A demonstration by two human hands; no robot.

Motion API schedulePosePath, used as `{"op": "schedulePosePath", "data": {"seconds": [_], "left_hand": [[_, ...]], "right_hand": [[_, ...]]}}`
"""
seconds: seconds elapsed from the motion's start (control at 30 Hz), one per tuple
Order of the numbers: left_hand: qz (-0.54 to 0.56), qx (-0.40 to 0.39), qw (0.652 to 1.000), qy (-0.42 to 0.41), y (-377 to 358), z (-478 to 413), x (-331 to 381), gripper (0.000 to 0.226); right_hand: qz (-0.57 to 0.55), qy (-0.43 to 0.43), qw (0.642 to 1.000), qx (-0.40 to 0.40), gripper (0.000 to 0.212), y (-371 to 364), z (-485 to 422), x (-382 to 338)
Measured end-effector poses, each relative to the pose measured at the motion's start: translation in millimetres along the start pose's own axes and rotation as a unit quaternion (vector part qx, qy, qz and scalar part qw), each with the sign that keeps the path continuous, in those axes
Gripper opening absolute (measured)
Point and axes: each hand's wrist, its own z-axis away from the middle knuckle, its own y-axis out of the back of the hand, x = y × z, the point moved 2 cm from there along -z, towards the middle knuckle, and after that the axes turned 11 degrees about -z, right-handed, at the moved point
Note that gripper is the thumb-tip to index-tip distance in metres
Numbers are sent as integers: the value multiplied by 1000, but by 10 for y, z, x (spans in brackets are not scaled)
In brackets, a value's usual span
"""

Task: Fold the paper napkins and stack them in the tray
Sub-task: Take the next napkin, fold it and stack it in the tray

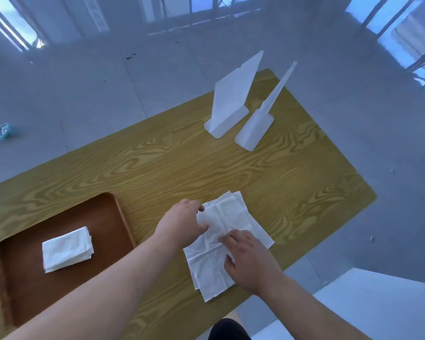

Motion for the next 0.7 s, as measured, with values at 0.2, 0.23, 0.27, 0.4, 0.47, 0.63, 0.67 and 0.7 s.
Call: {"op": "schedulePosePath", "data": {"seconds": [0.2, 0.23, 0.27, 0.4, 0.47, 0.63, 0.67, 0.7], "left_hand": [[-31, -14, 996, 79, -24, -189, 117, 45], [-40, -18, 995, 85, -4, -194, 118, 37], [-49, -22, 995, 86, 6, -203, 123, 29], [-75, -17, 996, 39, 47, -205, 177, 21], [-65, -13, 998, 18, 106, -185, 213, 21], [374, -117, 918, 67, 424, 80, 220, 20], [478, -135, 866, 66, 511, 164, 200, 20], [550, -138, 821, 66, 597, 247, 154, 23]], "right_hand": [[-13, 9, 999, -30, 57, 6, 10, 111], [-13, 12, 999, -31, 57, 10, 2, 111], [-11, 15, 999, -29, 57, 12, 1, 118], [-23, 17, 999, -27, 58, 11, 12, 129], [-70, 12, 997, -10, 56, 36, 24, 132], [-287, -128, 931, 186, 46, 348, 44, 245], [-346, -168, 901, 199, 54, 432, 33, 244], [-404, -198, 871, 197, 64, 507, 7, 225]]}}
